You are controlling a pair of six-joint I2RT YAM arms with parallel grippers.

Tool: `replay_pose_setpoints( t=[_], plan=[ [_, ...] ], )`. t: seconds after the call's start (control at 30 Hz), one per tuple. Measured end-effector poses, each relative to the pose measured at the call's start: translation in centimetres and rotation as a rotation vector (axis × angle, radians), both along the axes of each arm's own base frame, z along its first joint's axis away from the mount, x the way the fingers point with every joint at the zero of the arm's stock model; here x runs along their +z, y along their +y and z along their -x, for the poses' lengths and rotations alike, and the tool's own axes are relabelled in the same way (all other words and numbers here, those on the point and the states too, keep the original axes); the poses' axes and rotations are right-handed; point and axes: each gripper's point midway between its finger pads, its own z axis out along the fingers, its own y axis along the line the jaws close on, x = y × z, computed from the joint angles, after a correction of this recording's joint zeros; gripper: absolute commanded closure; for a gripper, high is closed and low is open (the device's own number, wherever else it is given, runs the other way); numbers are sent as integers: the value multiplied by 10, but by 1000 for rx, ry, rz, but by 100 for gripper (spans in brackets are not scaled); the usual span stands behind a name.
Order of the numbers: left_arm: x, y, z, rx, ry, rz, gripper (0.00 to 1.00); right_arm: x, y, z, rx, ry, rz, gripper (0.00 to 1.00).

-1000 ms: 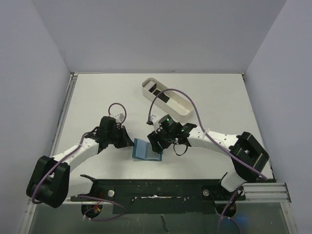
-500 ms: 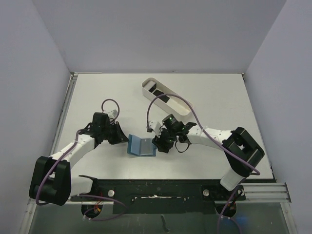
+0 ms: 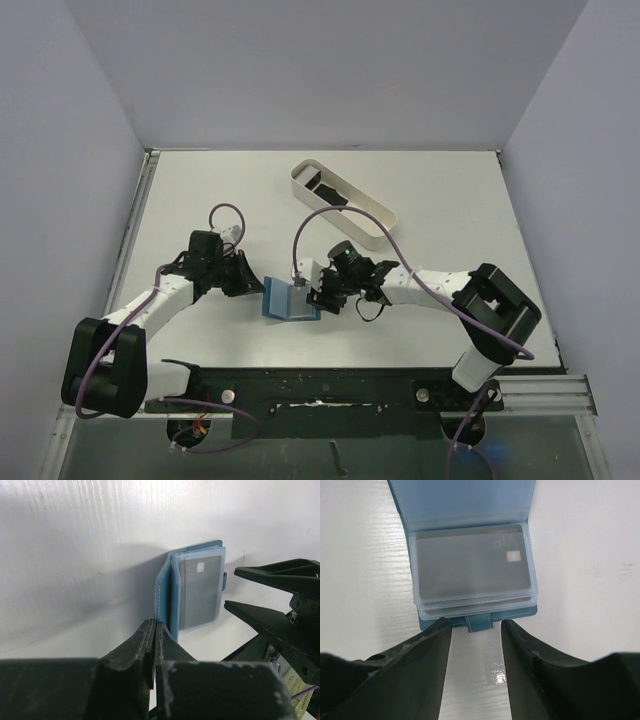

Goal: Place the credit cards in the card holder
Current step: Close the card holder at the center of the board.

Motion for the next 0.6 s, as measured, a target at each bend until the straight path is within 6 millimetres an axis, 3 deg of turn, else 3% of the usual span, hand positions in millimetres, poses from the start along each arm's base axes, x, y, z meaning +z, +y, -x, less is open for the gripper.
replay_pose_setpoints(
  t=[0.33, 0.6],
  plan=[
    [-1, 2, -1, 9, 8, 7, 100, -18, 2, 0, 53, -34, 29, 55],
    [-1, 6, -3, 23, 9, 4, 100, -18, 5, -5, 51, -68, 25, 89]
  ],
)
